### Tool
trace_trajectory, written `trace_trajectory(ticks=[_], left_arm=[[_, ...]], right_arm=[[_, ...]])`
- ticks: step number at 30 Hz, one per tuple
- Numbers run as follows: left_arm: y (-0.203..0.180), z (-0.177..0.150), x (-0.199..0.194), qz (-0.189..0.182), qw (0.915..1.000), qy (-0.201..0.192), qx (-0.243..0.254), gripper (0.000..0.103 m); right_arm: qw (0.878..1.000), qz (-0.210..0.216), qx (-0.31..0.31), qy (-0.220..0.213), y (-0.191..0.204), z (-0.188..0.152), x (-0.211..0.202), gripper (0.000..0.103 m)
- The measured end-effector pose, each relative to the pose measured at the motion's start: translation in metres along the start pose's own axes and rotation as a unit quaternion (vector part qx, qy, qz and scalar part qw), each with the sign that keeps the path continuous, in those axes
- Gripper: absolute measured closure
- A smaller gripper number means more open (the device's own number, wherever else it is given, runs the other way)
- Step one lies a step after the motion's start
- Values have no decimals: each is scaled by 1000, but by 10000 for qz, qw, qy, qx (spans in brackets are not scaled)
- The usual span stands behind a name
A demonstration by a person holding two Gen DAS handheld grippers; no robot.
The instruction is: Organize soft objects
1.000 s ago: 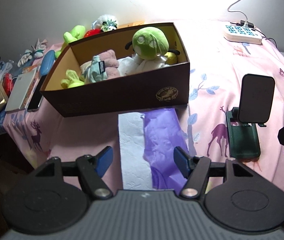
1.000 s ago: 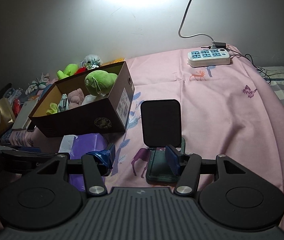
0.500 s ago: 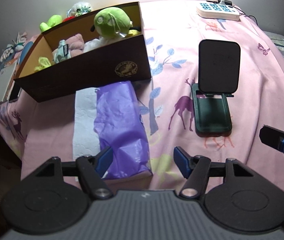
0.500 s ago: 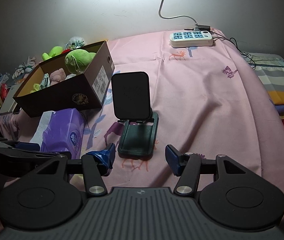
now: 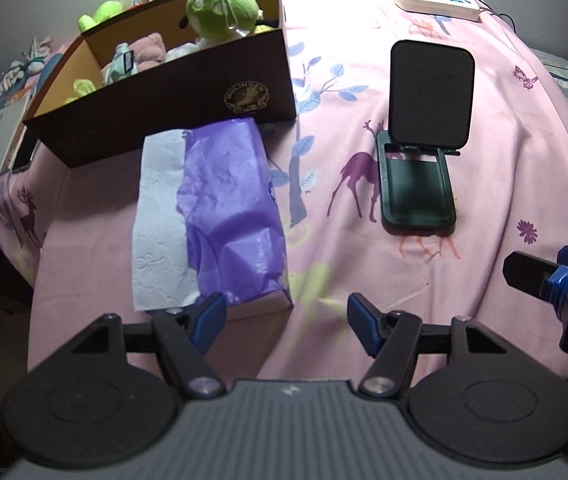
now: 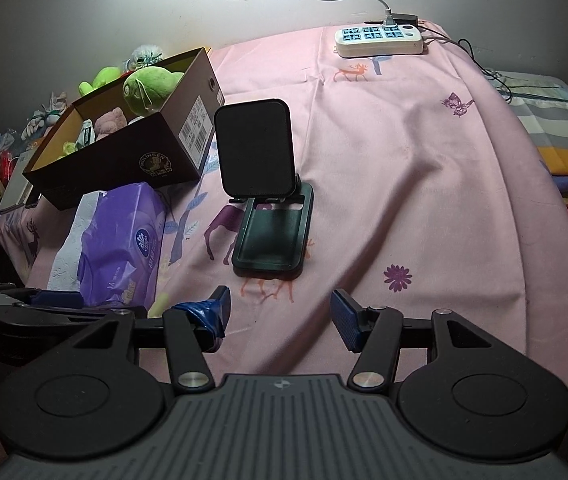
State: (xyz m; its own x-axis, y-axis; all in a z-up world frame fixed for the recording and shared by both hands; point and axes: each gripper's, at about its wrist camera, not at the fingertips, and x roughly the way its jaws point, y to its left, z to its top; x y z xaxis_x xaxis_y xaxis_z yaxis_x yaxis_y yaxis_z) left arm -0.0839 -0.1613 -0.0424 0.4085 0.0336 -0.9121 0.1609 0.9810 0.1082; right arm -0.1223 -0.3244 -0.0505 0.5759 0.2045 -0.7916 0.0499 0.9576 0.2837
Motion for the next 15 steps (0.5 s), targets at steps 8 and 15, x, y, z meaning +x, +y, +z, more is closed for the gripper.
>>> trace_trajectory(ticks=[8, 15], left_arm=[[23, -1, -9, 100, 9993, -116, -327, 37], [54, 12, -19, 190, 9974, -330, -618, 37]], right_arm=[[9996, 194, -188, 117, 16, 5, 3, 63], [9990, 276, -351, -10, 38, 22, 2, 63]])
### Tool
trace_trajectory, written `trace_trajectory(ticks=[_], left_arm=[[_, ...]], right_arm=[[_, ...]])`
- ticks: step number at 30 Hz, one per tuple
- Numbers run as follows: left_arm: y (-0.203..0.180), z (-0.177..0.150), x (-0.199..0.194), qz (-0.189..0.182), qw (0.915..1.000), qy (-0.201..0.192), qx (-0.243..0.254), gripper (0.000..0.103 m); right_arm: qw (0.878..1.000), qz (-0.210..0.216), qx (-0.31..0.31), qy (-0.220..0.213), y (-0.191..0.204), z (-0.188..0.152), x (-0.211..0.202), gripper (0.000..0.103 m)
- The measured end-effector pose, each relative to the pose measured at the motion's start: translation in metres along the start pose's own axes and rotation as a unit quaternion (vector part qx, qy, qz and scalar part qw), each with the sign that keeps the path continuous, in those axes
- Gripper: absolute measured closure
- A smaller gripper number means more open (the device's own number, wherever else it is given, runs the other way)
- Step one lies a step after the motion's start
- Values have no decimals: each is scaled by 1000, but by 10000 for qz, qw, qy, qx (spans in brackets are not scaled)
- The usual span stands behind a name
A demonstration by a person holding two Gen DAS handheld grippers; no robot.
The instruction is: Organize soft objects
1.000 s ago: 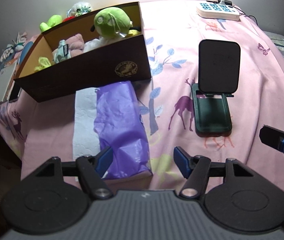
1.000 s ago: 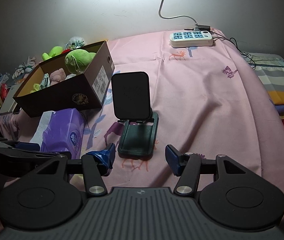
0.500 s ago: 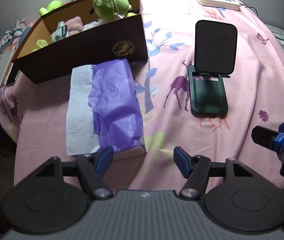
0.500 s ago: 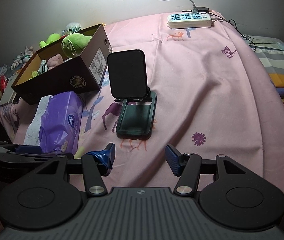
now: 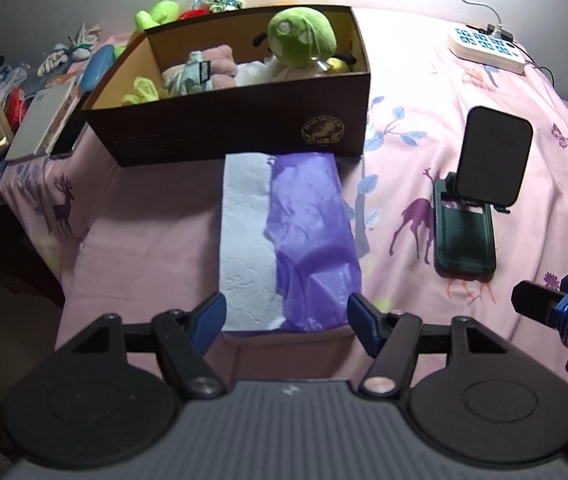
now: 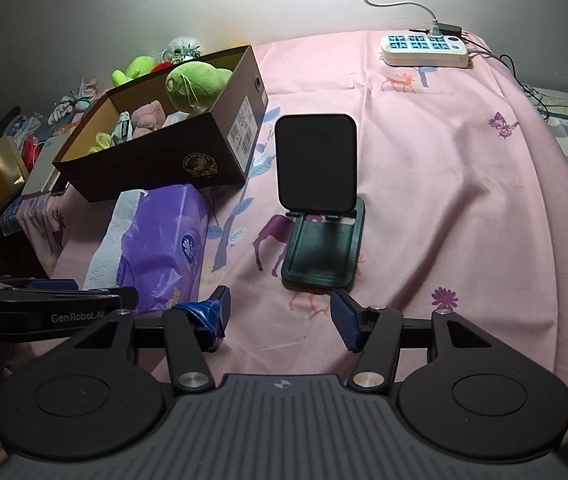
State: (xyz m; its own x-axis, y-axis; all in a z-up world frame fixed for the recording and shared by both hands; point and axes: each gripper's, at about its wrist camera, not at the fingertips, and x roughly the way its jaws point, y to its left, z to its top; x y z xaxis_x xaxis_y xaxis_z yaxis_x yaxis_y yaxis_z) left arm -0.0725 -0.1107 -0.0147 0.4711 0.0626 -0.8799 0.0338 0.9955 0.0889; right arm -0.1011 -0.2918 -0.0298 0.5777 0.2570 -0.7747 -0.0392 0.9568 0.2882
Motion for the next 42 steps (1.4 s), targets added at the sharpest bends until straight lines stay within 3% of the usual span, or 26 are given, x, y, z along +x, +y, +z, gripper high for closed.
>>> trace_trajectory(ticks=[12, 24, 42], left_arm=[[43, 40, 2, 41, 9996, -279, -47, 37], [98, 97, 3, 509, 9942, -948, -49, 37], [135, 130, 27, 450, 9929, -1100, -46, 37]], right_arm=[[9988, -11, -202, -446, 43, 42, 3, 63], [9908, -194, -515, -1237, 103, 92, 17, 63], [9896, -354, -562, -1273, 140, 111, 51, 62]])
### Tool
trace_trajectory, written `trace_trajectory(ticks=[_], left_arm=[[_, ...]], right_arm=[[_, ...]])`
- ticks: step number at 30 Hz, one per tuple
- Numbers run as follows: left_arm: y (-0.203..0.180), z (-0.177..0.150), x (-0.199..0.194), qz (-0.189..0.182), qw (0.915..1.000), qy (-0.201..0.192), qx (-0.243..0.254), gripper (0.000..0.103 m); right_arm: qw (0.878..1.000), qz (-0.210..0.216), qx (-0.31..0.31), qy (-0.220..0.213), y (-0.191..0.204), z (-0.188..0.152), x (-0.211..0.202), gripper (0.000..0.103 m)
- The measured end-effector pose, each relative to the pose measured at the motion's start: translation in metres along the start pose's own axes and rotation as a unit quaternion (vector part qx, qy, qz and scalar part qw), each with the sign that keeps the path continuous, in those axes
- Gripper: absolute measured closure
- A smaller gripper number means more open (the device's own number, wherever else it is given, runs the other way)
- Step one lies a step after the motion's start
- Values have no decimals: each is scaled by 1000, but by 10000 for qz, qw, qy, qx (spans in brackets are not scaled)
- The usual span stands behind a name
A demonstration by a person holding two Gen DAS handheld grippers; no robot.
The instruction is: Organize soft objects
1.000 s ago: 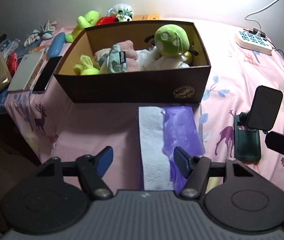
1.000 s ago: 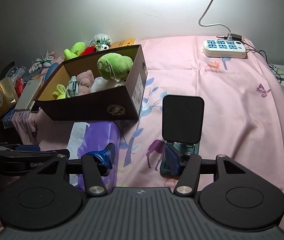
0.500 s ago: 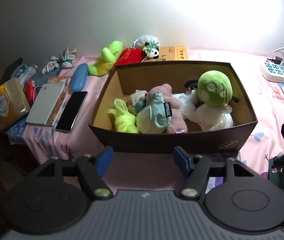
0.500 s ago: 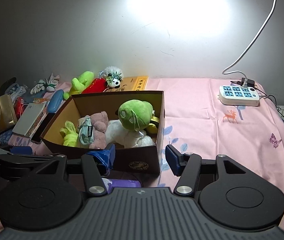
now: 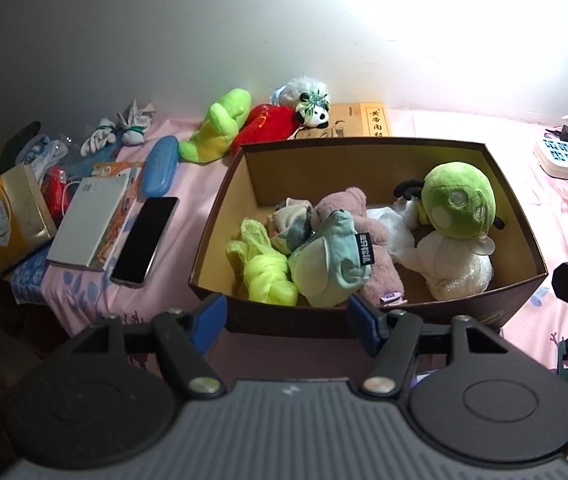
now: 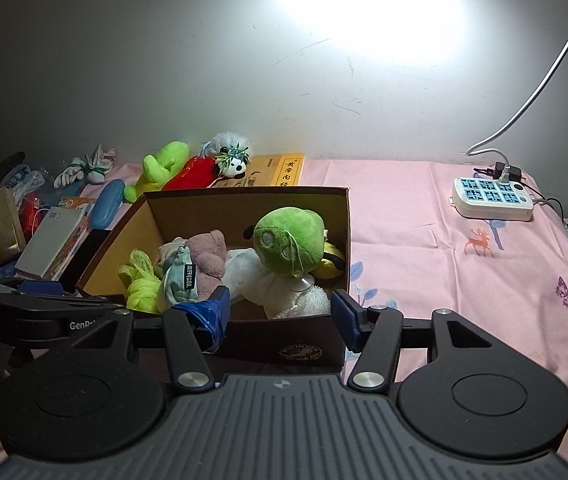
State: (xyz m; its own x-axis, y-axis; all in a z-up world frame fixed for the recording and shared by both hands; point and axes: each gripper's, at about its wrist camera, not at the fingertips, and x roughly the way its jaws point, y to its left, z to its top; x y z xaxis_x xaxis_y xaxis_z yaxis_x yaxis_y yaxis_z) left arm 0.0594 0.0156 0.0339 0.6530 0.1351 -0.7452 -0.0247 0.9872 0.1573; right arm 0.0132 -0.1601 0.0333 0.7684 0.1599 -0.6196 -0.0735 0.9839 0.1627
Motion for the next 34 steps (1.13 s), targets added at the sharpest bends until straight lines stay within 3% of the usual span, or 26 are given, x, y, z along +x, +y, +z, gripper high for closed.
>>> trace_trajectory(ticks=[26, 30, 34], left_arm=[[3, 12, 25, 35, 9999, 37, -122, 37], [3, 11, 20, 31, 9997, -193, -146, 47], [3, 13, 21, 70, 9996, -146, -216, 39]], right_arm=[[9999, 20, 127, 110, -6, 4, 30, 62], [9998, 31, 171, 114, -8, 3, 31, 62], [9997, 36, 213, 106, -9, 2, 30, 62]])
